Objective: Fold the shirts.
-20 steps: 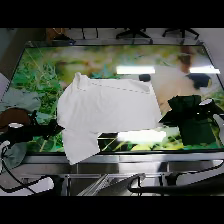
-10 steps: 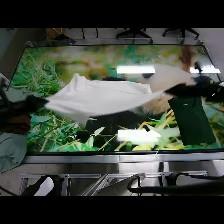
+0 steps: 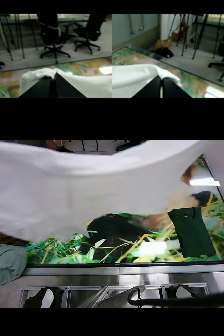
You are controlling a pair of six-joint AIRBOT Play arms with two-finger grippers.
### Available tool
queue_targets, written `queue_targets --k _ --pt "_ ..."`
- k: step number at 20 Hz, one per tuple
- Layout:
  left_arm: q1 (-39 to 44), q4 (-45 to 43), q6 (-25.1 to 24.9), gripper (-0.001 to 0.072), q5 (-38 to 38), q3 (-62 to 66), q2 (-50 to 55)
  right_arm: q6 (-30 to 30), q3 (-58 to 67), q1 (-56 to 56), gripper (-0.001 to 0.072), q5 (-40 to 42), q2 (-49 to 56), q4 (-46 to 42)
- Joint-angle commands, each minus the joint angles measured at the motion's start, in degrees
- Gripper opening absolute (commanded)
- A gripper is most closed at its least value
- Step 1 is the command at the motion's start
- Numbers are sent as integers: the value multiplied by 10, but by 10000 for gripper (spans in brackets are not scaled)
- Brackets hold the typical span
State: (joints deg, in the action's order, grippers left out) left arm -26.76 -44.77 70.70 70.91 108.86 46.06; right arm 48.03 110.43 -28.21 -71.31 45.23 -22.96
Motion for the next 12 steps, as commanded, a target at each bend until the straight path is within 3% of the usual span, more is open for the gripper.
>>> queue_targets --k 1,3,6,12 --pt "1 -121 37 15 40 114 47 0 39 -5 15 20 6 -51" --pt "26 -103 31 15 68 88 99 11 34 -2 15 -15 49 -46" --pt "113 -83 -4 16 49 -2 188 13 -7 18 16 -68 138 -15" --pt "184 -147 -5 16 -25 -76 419 13 -94 98 16 -23 367 -104"
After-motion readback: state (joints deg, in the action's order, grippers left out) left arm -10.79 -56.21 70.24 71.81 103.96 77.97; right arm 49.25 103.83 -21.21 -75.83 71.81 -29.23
